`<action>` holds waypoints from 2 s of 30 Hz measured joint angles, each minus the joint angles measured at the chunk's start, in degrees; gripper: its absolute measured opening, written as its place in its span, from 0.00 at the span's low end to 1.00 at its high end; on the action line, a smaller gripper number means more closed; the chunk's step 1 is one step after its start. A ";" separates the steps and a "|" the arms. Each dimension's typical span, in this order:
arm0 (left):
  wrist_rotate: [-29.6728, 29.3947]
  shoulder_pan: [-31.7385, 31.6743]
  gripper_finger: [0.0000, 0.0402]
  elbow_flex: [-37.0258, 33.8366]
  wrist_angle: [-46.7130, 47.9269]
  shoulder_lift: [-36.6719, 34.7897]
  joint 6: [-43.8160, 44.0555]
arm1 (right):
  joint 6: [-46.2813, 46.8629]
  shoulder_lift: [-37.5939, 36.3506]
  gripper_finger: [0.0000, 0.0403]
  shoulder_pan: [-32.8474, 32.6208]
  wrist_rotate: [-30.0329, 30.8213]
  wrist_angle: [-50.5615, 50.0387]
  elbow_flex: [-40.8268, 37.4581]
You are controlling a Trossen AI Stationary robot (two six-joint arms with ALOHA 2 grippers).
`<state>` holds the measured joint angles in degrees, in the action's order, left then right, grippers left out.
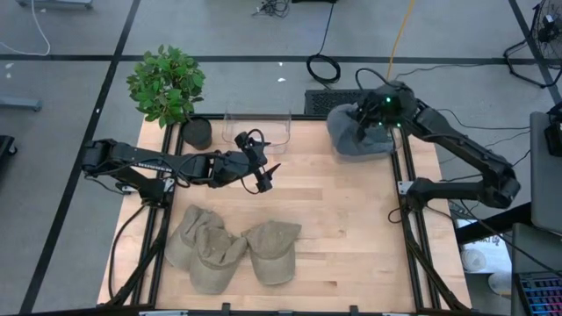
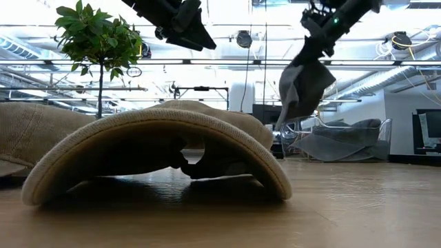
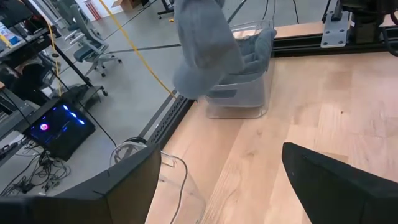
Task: Pick & Place hat
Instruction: Put the blue cap into the right transparent bin
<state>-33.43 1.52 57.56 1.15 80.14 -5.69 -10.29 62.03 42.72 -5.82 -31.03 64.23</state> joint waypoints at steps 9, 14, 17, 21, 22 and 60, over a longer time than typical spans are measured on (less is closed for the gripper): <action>0.05 0.00 0.85 0.00 0.11 0.00 -0.02 | -2.67 0.18 0.02 3.82 -3.25 -2.53 1.46; 0.06 -0.04 0.85 0.00 0.13 0.00 -0.02 | -4.92 0.30 0.02 4.19 1.63 -2.29 5.98; 0.04 -0.04 0.85 0.00 0.31 0.00 -0.02 | -5.69 0.26 0.02 4.28 6.88 -2.27 9.35; 0.07 -0.04 0.85 0.00 0.30 0.00 -0.02 | -10.13 0.62 0.02 4.21 16.91 -3.56 13.16; 0.07 -0.04 0.85 0.00 0.30 0.00 -0.02 | -11.54 0.90 0.02 4.21 20.17 -3.51 13.73; 0.04 -0.06 0.85 0.00 0.32 0.00 -0.04 | -12.36 7.40 0.02 13.59 -24.08 -31.45 14.69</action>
<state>-33.39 1.46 57.56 1.48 80.14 -5.74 -22.65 69.43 56.31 -29.90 -62.48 78.91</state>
